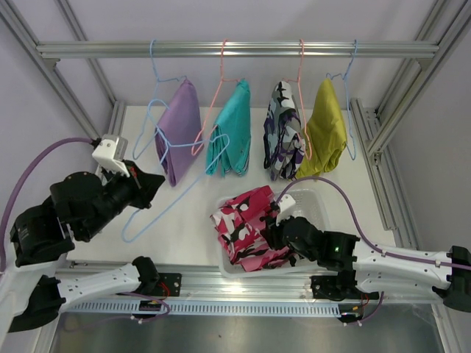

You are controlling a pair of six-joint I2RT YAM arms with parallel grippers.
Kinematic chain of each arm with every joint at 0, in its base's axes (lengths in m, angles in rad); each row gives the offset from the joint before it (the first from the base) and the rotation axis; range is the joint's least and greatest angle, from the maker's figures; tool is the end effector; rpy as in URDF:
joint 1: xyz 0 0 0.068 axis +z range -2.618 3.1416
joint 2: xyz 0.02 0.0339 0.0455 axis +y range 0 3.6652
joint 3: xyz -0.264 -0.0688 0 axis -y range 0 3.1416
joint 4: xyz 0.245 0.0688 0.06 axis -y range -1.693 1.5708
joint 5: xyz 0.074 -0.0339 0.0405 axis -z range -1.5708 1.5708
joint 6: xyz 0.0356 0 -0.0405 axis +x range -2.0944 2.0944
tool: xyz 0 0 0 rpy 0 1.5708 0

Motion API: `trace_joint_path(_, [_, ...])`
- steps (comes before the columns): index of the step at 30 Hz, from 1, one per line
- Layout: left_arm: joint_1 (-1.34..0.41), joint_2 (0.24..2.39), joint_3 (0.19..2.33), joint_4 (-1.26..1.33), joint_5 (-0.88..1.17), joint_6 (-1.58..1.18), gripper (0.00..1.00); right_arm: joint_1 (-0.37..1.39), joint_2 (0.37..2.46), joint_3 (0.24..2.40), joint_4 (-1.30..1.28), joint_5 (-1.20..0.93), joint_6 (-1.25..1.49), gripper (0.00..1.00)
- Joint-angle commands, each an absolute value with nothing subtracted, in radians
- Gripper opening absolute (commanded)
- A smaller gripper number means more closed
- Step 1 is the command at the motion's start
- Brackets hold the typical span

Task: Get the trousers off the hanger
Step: Place the hanger at the clothesline.

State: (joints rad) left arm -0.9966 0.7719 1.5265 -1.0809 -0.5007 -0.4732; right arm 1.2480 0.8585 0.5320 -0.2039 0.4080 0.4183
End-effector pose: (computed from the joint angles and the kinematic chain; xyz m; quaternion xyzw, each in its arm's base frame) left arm 0.0512 -0.0477 0.4754 0.0642 0.7978 -0.2293 0.5539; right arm 0.0739 0.1764 0.2376 -0.2503 0.8182 0.2420 0.4575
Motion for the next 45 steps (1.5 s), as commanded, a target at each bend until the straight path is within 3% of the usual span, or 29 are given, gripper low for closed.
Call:
trace_joint_path(1, [-1.0,0.752,1.601,-1.072,-0.413,-0.417,0.01,1.244,0.835,0.514,-0.173,0.408,0.429,0.34])
trace_joint_path(10, [-1.0,0.764,1.767,-1.088,-0.261,-0.384,0.0,1.241,0.796,0.491,-0.199,0.408,0.439,0.35])
trace_joint_path(15, [-1.0,0.683,1.72,-0.896,-0.169,-0.38,0.0,1.236,0.776,0.469,-0.204,0.408,0.44,0.35])
trace_joint_path(19, [-0.999,0.644,1.683,-0.812,-0.251,-0.356,0.0,1.236,0.761,0.456,-0.206,0.408,0.443,0.35])
trace_joint_path(25, [-0.999,0.698,1.788,-0.868,-0.394,-0.311,0.01,1.221,0.749,0.437,-0.207,0.402,0.439,0.35])
trace_joint_path(34, [-0.999,0.885,2.182,-1.125,-0.627,-0.233,0.0,1.184,0.747,0.439,-0.203,0.368,0.422,0.38])
trace_joint_path(45, [-1.0,0.963,2.22,-1.344,-0.877,-0.239,0.01,1.138,0.77,0.431,-0.181,0.315,0.411,0.38])
